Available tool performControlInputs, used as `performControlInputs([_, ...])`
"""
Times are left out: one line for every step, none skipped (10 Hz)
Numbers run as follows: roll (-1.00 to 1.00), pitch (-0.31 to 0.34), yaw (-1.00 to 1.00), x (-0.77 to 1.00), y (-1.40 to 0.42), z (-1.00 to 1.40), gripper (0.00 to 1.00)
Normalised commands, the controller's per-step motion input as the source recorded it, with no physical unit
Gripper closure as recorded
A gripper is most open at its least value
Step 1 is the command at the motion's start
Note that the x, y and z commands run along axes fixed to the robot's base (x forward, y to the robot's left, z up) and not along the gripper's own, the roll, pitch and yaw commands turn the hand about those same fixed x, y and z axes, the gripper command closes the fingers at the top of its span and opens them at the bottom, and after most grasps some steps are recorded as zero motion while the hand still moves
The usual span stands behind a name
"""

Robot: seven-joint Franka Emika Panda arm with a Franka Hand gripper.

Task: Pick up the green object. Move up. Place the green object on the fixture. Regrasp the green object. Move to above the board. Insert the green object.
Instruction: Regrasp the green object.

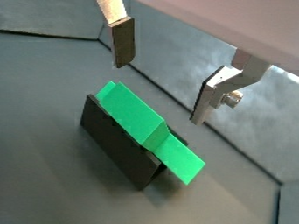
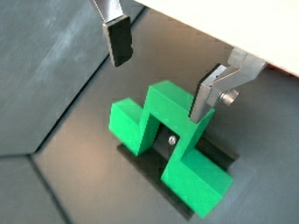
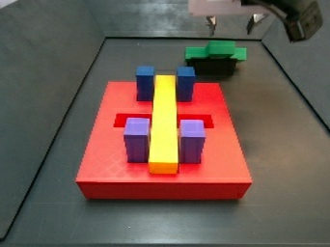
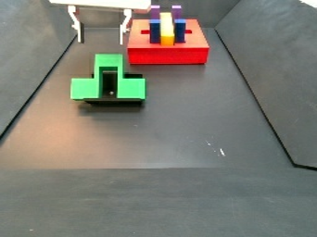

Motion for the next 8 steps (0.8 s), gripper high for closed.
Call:
performControlInputs([1.0, 0.0, 0.29, 0.0, 0.0, -0.14, 0.0])
performControlInputs([1.0, 0.029, 0.27, -0.01, 0.0, -0.11, 0.0])
performControlInputs([0.89, 0.009, 0.25, 0.0, 0.0, -0.15, 0.0])
performControlInputs([0.82, 0.0, 0.27, 0.0, 0.0, -0.28, 0.0])
performControlInputs([0.0, 0.0, 0.2, 0.08, 0.0, -0.37, 0.0])
performControlInputs([0.0, 0.0, 0.17, 0.08, 0.0, -0.32, 0.0])
performControlInputs([-0.1, 0.0, 0.15, 0.07, 0.0, -0.33, 0.0])
performControlInputs([-0.07, 0.0, 0.11, 0.04, 0.0, -0.21, 0.0])
